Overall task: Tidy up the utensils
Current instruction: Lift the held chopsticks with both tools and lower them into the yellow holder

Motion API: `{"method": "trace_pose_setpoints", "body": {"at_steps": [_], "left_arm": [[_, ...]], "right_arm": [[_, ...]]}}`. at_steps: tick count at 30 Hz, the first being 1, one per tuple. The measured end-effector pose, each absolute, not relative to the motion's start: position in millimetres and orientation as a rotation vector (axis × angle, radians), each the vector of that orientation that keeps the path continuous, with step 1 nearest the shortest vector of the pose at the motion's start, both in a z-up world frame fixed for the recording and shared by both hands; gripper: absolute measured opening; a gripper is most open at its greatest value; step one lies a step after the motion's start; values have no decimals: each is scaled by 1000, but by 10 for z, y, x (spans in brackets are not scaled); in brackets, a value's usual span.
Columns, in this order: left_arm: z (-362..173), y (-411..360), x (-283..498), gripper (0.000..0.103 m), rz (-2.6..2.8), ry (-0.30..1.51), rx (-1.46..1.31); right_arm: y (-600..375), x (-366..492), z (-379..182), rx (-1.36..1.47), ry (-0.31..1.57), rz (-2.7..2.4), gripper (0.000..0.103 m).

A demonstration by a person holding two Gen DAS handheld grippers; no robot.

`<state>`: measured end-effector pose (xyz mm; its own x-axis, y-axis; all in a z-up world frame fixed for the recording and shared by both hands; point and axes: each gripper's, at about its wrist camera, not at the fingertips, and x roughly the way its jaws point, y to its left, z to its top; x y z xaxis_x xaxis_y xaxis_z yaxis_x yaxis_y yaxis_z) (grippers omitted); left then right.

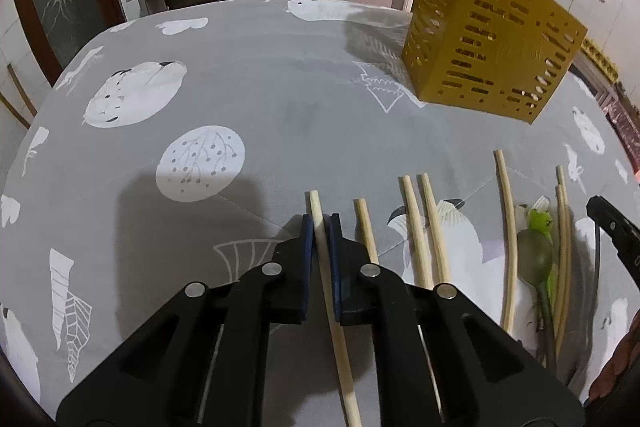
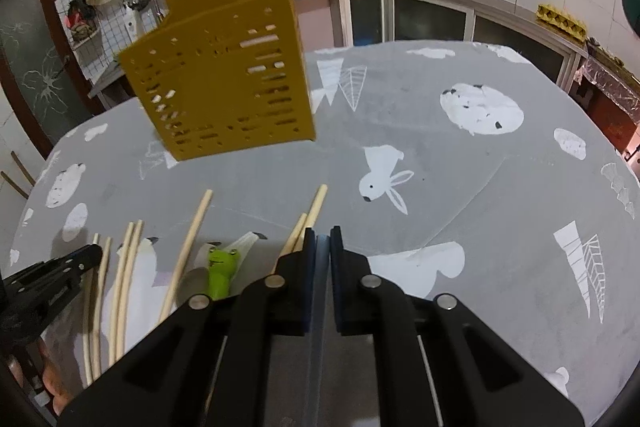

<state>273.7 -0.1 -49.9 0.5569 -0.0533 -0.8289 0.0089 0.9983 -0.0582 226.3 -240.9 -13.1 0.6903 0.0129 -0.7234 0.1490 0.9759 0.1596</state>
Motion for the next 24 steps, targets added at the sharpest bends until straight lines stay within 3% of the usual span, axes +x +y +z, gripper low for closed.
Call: {"method": "trace_pose_setpoints", "body": {"at_steps": [8,24], "left_arm": [[-192,57,2558,5,-42,866,-47],[583,47,2050,4,-54,452,-40]], "right_arm": [[-2389,2082,166,210,671,-44,8],[-2427,1710,705,143,359,-59,7]]}}
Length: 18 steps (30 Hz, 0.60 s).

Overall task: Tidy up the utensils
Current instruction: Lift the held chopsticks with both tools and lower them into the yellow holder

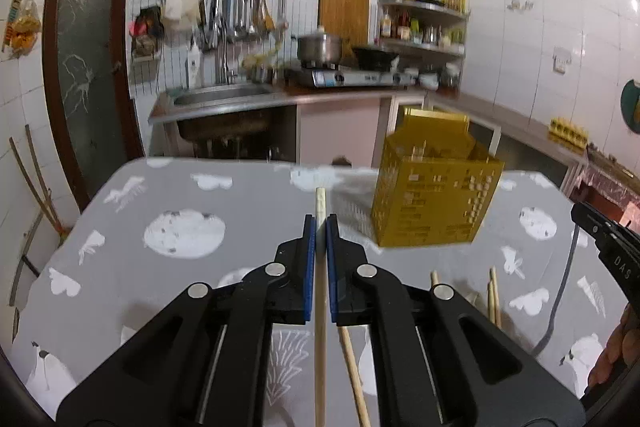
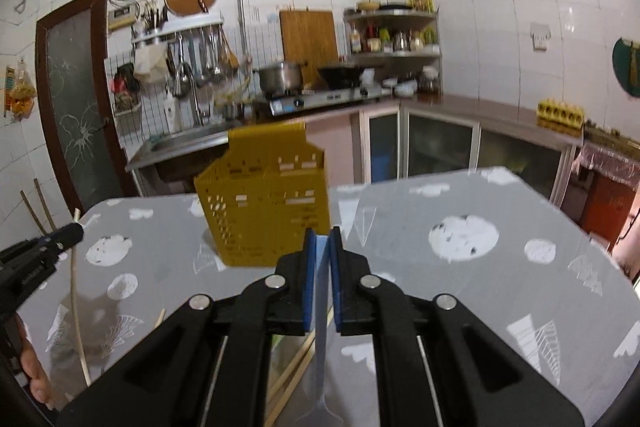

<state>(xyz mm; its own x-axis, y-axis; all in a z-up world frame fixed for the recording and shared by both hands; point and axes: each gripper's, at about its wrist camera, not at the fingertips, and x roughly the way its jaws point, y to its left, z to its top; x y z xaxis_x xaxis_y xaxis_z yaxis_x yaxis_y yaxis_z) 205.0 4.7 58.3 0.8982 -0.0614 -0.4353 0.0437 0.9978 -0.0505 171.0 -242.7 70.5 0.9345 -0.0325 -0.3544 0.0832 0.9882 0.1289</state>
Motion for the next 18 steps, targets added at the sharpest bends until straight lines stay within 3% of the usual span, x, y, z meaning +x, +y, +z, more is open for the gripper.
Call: {"method": "trace_pose_setpoints", "body": {"at_steps": [18], "left_arm": [[898,9,2140,4,-89,333,-97]], "right_arm": [[-2548,1838,986,151,274,-47,7]]}}
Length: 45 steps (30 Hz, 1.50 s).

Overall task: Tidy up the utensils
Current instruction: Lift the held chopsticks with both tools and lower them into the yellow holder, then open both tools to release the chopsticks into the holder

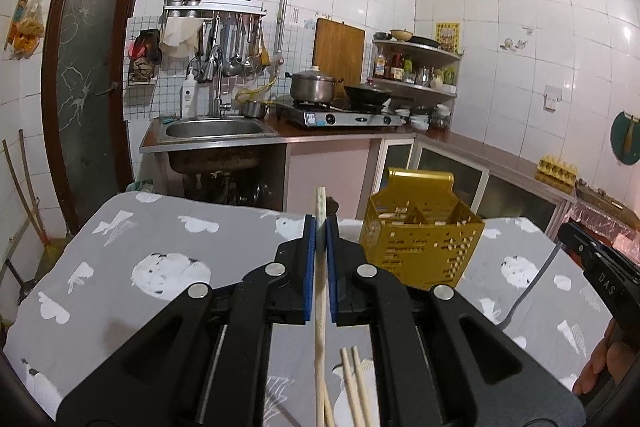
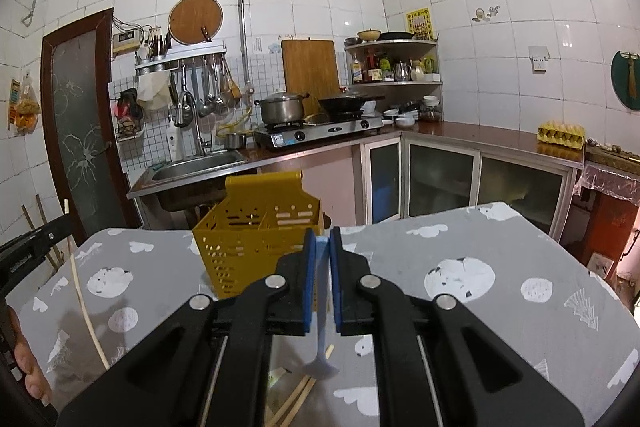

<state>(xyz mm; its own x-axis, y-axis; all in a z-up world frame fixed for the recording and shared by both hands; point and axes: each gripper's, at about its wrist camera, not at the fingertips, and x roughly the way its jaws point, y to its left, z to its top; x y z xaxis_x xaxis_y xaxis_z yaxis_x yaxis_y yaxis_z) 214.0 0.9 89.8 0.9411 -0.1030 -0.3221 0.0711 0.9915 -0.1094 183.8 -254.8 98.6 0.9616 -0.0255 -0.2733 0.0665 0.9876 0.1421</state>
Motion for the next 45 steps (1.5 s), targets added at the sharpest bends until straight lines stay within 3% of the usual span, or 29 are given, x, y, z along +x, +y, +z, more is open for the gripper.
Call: {"method": "trace_pose_setpoints", "body": {"at_steps": [21,26,38,40,41,42,43,44,45], "left_arm": [[2263,-689,3057,4,-199,68,-109],[2174,-867,3480,4,-196,67,-97],[1160,-900,4146,4,-174,267,-108],[1168,-868,4113,15,-171,267,-100],[1200,-840,4072,35,-168,260,-93],[1261,-793,3991,61,-159,244,-90],[1321,-732,3906,71,-147,223,-89],[1406,-659,3788,80,-128,199,-82],[1461,-621,3711,83,-120,191,-74]], "right_arm": [[-2572,2546,2191,137,113,-15,7],[-2536,2911,2130,144,161,-1,7],[-2510,3600,1260,167,392,-1,7],[-2480,3621,1196,152,415,13,8],[-2476,3622,1200,144,416,10,8],[-2473,3595,1222,134,415,-1,9],[-2481,3568,1252,135,414,-8,14],[-2497,3533,1278,143,414,-14,37],[-2531,3463,1323,160,408,-22,53]]}}
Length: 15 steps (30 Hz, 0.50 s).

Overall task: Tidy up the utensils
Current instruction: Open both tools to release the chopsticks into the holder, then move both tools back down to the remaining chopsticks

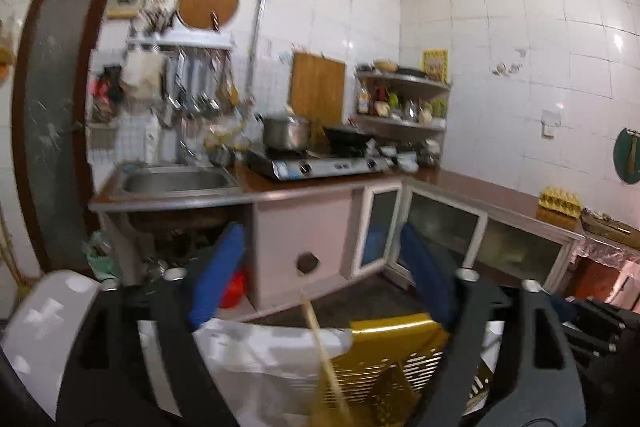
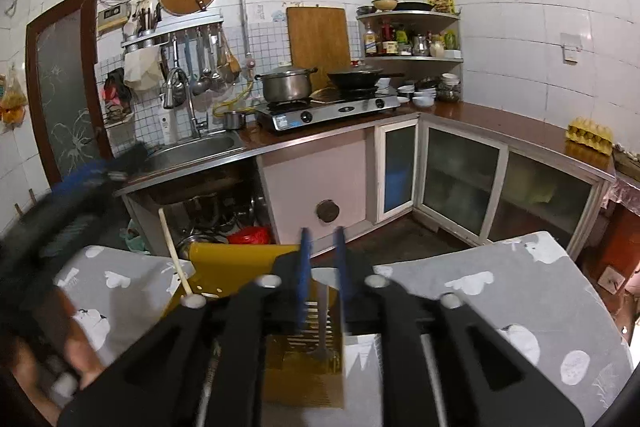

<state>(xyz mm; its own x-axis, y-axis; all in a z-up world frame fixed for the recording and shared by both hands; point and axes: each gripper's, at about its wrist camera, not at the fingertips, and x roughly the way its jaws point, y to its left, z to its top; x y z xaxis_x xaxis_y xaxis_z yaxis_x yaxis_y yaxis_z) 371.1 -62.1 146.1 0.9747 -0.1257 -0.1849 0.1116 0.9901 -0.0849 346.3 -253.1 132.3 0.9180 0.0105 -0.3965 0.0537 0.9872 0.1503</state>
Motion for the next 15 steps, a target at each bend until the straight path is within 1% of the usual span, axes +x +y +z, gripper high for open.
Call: {"method": "trace_pose_setpoints", "body": {"at_steps": [1,3,4,10,15], "left_arm": [[1525,-570,3626,85,-113,188,-64],[1638,-418,3431,95,-95,176,-59],[1685,-337,3338,97,-84,170,-65],[1767,104,2830,98,-14,184,-93],[1494,334,2577,98,34,251,-101]], "right_arm": [[-2554,3415,1356,168,399,-25,67],[-2580,3289,1425,156,395,-42,67],[-2595,3217,1451,150,395,-52,67],[-2718,2807,1426,149,423,-113,67],[-2686,2586,1073,116,502,-133,67]]}}
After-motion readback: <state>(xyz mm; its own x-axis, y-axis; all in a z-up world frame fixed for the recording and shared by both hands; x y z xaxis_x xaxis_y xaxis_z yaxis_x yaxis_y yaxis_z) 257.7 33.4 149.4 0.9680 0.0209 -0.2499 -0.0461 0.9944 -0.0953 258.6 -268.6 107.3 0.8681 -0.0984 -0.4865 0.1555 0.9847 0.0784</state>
